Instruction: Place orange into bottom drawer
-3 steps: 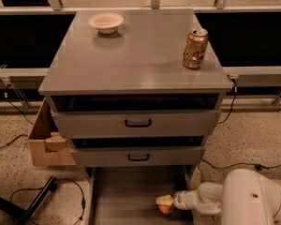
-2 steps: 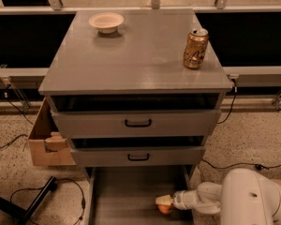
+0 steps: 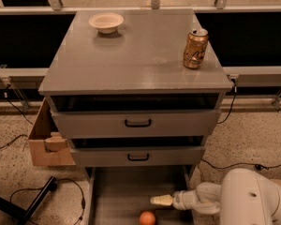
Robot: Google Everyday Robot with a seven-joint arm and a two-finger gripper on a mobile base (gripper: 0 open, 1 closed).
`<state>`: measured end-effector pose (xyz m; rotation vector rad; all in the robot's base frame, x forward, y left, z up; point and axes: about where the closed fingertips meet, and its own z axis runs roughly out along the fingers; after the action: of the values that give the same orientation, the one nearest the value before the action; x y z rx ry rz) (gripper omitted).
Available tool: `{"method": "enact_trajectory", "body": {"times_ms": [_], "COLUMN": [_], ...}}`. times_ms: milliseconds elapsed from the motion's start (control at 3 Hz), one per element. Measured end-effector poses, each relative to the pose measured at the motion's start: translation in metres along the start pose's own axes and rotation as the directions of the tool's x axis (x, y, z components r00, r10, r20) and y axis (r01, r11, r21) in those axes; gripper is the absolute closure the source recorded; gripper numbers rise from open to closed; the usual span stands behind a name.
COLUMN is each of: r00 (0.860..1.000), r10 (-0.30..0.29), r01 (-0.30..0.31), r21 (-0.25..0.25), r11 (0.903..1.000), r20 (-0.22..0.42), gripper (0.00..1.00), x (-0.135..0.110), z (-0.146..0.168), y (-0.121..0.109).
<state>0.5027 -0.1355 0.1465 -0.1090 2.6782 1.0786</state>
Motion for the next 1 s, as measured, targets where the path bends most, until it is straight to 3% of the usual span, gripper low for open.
{"method": "enact_trajectory", "body": {"times_ms": [1000], "r00": [1.000], "r10": [0.000], "r01": [0.000], "r21": [0.000], "r11": [1.0000], "r20": [0.000], "gripper": [0.00], "x": [0.0000], "z": [-0.0001], "y": [0.0001]}}
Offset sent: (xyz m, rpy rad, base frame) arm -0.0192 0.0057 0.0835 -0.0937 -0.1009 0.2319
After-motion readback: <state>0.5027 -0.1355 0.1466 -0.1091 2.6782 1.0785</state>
